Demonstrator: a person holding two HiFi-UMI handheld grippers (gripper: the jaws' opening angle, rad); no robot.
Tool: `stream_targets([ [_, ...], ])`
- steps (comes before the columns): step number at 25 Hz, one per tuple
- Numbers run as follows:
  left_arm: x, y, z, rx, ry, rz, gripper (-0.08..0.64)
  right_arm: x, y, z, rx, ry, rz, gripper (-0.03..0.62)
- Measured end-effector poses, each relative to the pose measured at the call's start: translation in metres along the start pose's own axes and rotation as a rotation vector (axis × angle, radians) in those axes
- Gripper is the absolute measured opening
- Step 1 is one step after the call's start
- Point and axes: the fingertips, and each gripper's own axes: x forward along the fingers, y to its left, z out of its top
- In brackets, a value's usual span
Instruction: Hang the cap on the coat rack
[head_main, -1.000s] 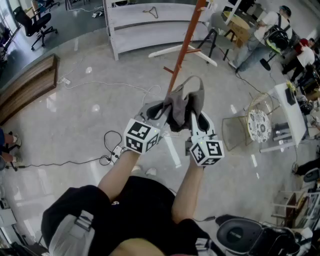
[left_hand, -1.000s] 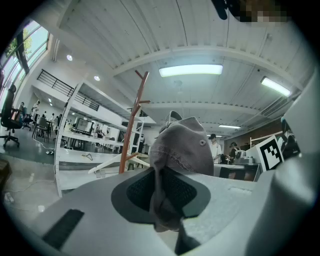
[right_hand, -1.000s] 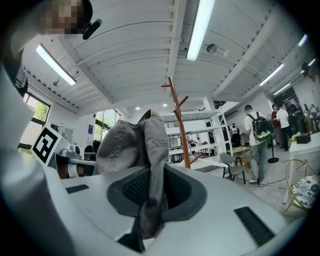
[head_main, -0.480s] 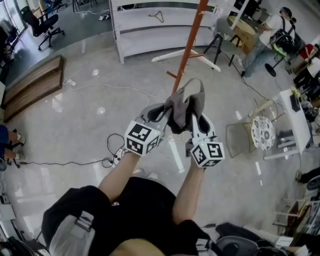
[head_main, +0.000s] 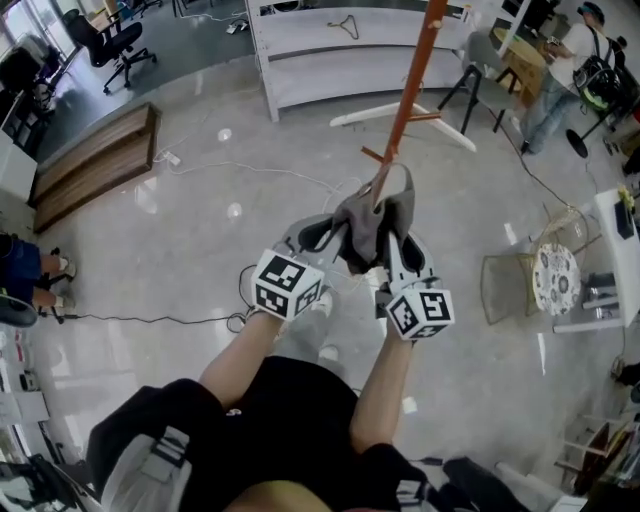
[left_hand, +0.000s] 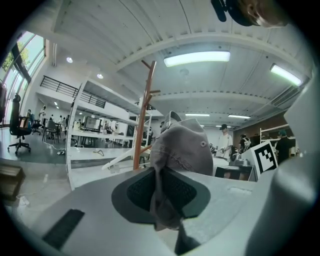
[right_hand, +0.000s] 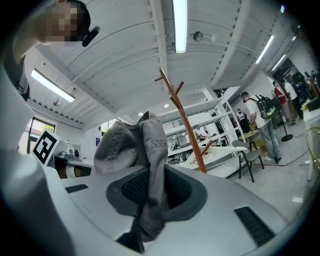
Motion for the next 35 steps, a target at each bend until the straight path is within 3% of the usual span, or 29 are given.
stream_targets([
  [4, 0.043, 0.024, 0.002, -0.037, -0.002, -0.022, 0.043, 0.031, -0.029, 0.002, -0.026, 0.022, -0.017, 0.054],
  [9, 0.105, 0.049, 0.035, -0.037, -0.059, -0.080, 0.041, 0.087, -0.078, 0.042, -0.077, -0.019, -0.036, 0.054],
  [14, 0.144, 0.091, 0.054, -0.058, -0.071, -0.107, 0.040, 0.140, -0.091, 0.046, -0.104, -0.003, -0.033, 0.057],
  [19, 0.167, 0.106, 0.062, -0.064, -0.070, -0.126, 0.040, 0.161, -0.113, 0.050, -0.097, 0.006, -0.040, 0.057],
  [23, 0.174, 0.105, 0.095, -0.011, -0.122, -0.141, 0.040, 0.171, -0.110, 0.084, -0.141, -0.060, 0.022, 0.055],
  [28, 0.162, 0.097, 0.153, 0.068, -0.245, -0.142, 0.040, 0.169, -0.088, 0.143, -0.253, -0.168, 0.109, 0.054],
  [35, 0.177, 0.090, 0.199, 0.095, -0.335, -0.145, 0.040, 0.177, -0.096, 0.188, -0.317, -0.192, 0.051, 0.054],
])
